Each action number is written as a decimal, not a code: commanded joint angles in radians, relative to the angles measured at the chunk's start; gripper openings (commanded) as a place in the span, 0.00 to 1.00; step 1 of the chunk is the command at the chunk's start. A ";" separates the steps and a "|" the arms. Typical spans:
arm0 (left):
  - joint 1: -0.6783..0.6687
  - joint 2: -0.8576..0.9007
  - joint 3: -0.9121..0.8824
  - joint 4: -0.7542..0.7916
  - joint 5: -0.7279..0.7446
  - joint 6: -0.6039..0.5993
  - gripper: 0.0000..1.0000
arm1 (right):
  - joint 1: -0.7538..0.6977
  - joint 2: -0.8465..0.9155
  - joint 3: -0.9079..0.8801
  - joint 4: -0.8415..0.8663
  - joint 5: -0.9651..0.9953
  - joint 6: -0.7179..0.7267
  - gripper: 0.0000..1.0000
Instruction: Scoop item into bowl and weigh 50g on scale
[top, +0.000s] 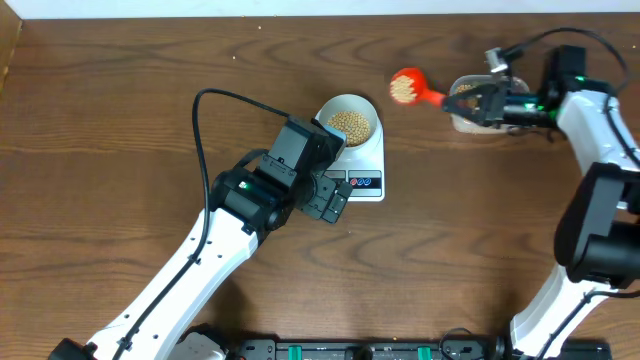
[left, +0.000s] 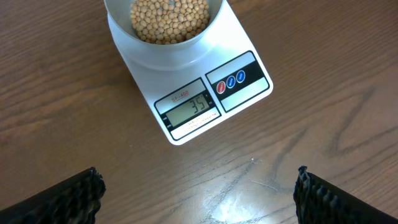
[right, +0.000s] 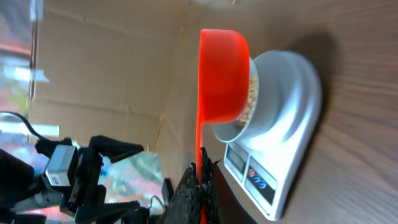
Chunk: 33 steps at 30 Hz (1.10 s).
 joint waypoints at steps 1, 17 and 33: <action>0.006 0.002 -0.004 -0.002 0.010 0.014 0.99 | 0.074 0.009 0.014 0.013 -0.003 0.042 0.01; 0.006 0.002 -0.004 -0.002 0.010 0.014 0.99 | 0.255 -0.083 0.087 -0.025 0.414 0.075 0.01; 0.006 0.002 -0.004 -0.002 0.010 0.014 0.99 | 0.386 -0.109 0.094 -0.020 0.644 0.021 0.01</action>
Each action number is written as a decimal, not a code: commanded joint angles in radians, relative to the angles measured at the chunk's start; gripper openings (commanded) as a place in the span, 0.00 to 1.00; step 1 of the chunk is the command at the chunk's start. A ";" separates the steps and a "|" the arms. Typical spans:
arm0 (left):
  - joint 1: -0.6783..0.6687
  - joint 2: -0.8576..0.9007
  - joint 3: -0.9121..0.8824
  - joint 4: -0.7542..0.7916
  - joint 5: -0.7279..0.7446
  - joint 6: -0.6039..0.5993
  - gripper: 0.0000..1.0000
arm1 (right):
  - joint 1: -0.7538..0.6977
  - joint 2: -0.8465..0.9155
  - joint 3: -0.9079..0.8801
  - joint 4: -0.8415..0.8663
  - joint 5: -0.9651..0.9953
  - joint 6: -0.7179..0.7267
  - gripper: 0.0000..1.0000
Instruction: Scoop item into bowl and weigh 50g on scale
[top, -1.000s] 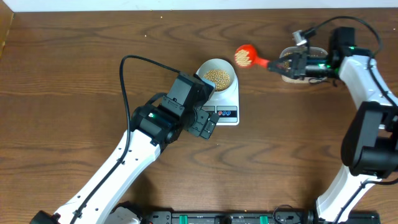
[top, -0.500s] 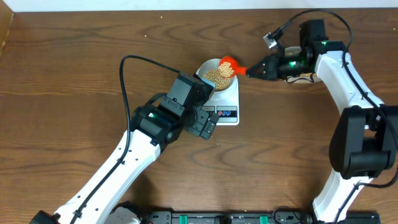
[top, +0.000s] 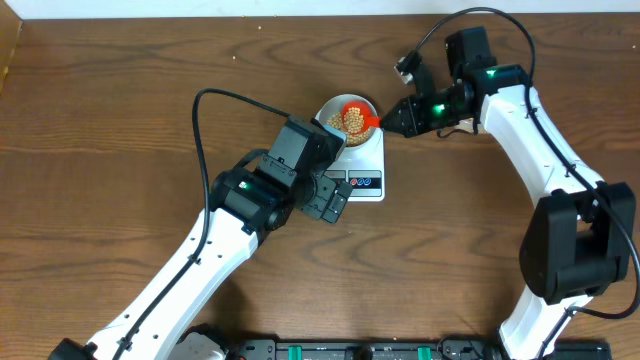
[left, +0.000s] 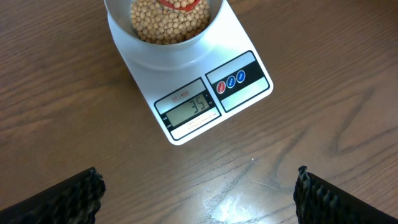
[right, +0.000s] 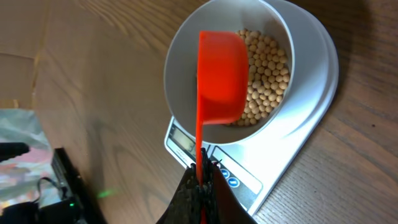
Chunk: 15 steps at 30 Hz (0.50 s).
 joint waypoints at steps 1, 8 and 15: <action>0.006 0.002 -0.004 -0.002 0.010 0.014 0.99 | 0.018 -0.029 0.033 0.001 0.056 -0.022 0.01; 0.006 0.002 -0.004 -0.002 0.010 0.014 1.00 | 0.053 -0.063 0.041 0.002 0.160 -0.031 0.01; 0.006 0.002 -0.004 -0.002 0.009 0.014 0.99 | 0.079 -0.091 0.045 0.003 0.199 -0.047 0.01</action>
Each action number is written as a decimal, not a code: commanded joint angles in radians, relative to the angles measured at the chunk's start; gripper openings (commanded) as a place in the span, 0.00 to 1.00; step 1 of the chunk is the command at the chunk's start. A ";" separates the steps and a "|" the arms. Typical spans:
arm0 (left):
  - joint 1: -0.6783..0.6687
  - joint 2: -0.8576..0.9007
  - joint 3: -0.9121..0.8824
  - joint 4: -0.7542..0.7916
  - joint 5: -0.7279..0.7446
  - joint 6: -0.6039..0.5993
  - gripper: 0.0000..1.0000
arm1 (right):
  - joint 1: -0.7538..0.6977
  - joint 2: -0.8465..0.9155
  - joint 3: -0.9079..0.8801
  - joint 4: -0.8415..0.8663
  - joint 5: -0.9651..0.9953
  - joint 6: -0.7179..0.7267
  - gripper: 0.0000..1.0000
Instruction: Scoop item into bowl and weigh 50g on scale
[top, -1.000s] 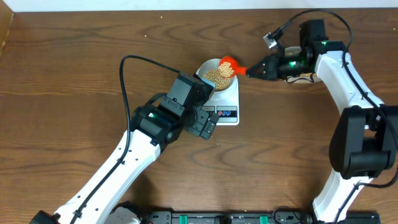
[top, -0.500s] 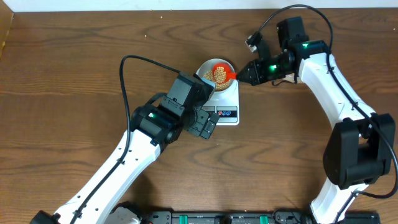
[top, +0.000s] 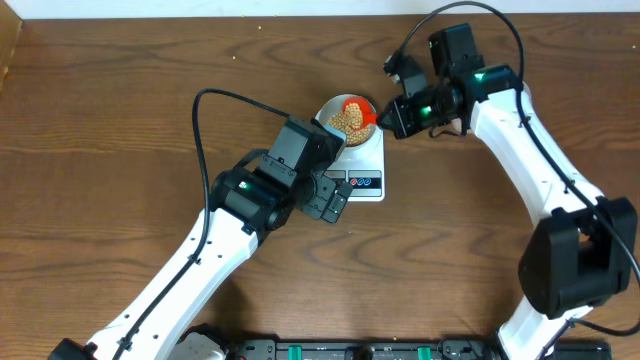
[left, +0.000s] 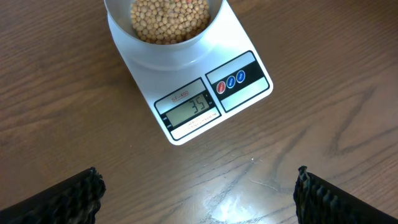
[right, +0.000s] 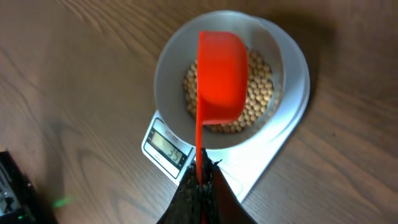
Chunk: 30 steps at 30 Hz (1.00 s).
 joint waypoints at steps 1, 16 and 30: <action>0.006 0.002 -0.004 -0.002 0.010 0.014 0.99 | 0.008 -0.032 0.026 0.000 0.020 -0.022 0.01; 0.006 0.002 -0.004 -0.002 0.010 0.014 0.99 | 0.008 -0.032 0.026 0.002 0.055 -0.086 0.01; 0.006 0.002 -0.004 -0.002 0.010 0.014 0.99 | 0.006 -0.032 0.026 0.006 -0.015 -0.085 0.01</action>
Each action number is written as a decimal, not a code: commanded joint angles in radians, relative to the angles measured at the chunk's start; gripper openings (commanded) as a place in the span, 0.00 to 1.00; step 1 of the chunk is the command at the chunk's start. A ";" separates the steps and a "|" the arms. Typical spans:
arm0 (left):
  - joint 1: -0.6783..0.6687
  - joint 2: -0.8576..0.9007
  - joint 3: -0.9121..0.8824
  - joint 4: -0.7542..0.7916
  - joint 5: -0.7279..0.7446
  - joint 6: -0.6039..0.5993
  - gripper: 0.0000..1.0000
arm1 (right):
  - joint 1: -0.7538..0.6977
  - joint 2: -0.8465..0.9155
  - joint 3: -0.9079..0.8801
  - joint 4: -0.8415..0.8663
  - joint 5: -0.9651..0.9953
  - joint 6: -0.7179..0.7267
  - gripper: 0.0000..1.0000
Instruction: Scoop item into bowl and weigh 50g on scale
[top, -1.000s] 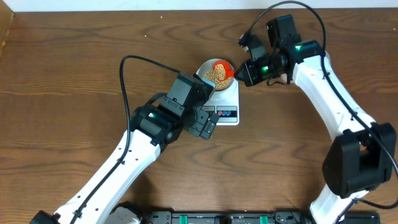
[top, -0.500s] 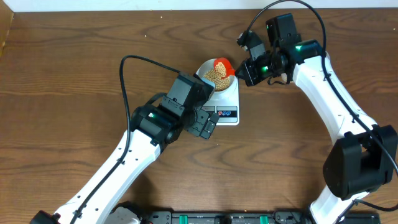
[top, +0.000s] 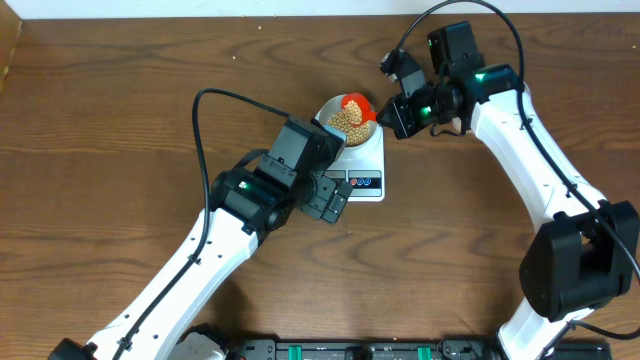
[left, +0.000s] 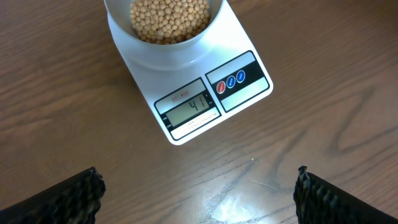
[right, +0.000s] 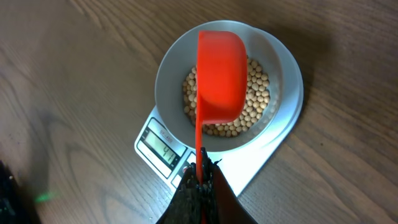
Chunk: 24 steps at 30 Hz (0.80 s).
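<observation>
A white bowl (top: 333, 108) of tan beans (left: 169, 18) stands on the white scale (left: 245, 93), whose display (left: 189, 111) reads 41. My right gripper (right: 201, 174) is shut on the handle of an orange scoop (right: 221, 78), which hangs turned over above the bowl (right: 277, 68); in the overhead view the scoop (top: 354, 102) is at the bowl's far right rim. My left gripper (left: 198, 193) is open over bare wood just in front of the scale, its fingers (left: 71, 196) wide apart with nothing between them.
The dark wooden table (top: 110, 120) stretches to all sides. A black cable (top: 200, 130) loops from my left arm (top: 270, 185) over the table left of the scale. Equipment bars (top: 360, 350) line the near edge.
The scale reading has gone from 35 to 41 and the bean heap in the bowl looks fuller. The scoop stays over the bowl, shifted slightly; my left gripper has not moved.
First my right gripper held the bean-filled scoop to the right of the scale near a container, reading 35. Then the scoop was over the bowl, still 35. It stayed there tipped, and now the display shows 41.
</observation>
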 joint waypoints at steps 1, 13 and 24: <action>0.006 0.002 -0.004 -0.002 0.010 0.014 0.99 | 0.002 -0.022 0.023 0.003 -0.028 -0.014 0.01; 0.006 0.002 -0.004 -0.002 0.010 0.014 0.99 | 0.002 -0.022 0.023 0.014 -0.027 -0.048 0.01; 0.006 0.002 -0.004 -0.002 0.010 0.014 0.99 | 0.002 -0.022 0.023 0.013 -0.024 -0.111 0.01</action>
